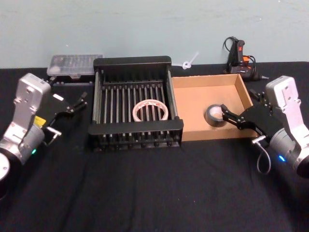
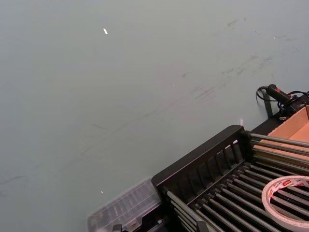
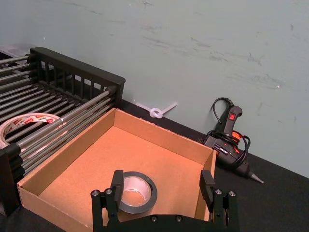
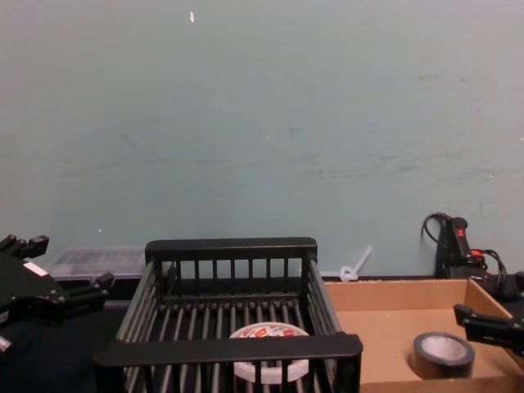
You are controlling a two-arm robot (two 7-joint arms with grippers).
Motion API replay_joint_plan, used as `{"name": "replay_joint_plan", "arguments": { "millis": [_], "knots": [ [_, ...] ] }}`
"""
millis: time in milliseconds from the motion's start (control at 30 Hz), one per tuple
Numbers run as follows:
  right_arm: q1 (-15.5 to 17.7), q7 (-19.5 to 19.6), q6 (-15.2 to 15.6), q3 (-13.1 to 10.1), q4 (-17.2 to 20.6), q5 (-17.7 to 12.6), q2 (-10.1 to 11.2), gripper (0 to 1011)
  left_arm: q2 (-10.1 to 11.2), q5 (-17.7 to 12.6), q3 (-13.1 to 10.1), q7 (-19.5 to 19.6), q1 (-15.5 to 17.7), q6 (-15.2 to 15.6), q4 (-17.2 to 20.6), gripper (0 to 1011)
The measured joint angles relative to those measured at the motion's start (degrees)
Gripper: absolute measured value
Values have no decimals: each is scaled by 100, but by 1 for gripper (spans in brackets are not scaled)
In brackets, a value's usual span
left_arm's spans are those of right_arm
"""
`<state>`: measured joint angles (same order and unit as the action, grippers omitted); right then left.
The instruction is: Pick up the white tape and place it into the black box , Pick up the silver tape and place it into the brown box.
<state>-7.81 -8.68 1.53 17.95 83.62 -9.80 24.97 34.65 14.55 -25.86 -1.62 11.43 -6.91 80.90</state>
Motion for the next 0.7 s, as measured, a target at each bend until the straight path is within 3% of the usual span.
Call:
{"name": "replay_joint_plan", "arguments": {
  "millis": [700],
  "knots": [
    [0,8,1,5,0,8,2,1002,0,0,0,0,0,0,0,1001]
  ]
}}
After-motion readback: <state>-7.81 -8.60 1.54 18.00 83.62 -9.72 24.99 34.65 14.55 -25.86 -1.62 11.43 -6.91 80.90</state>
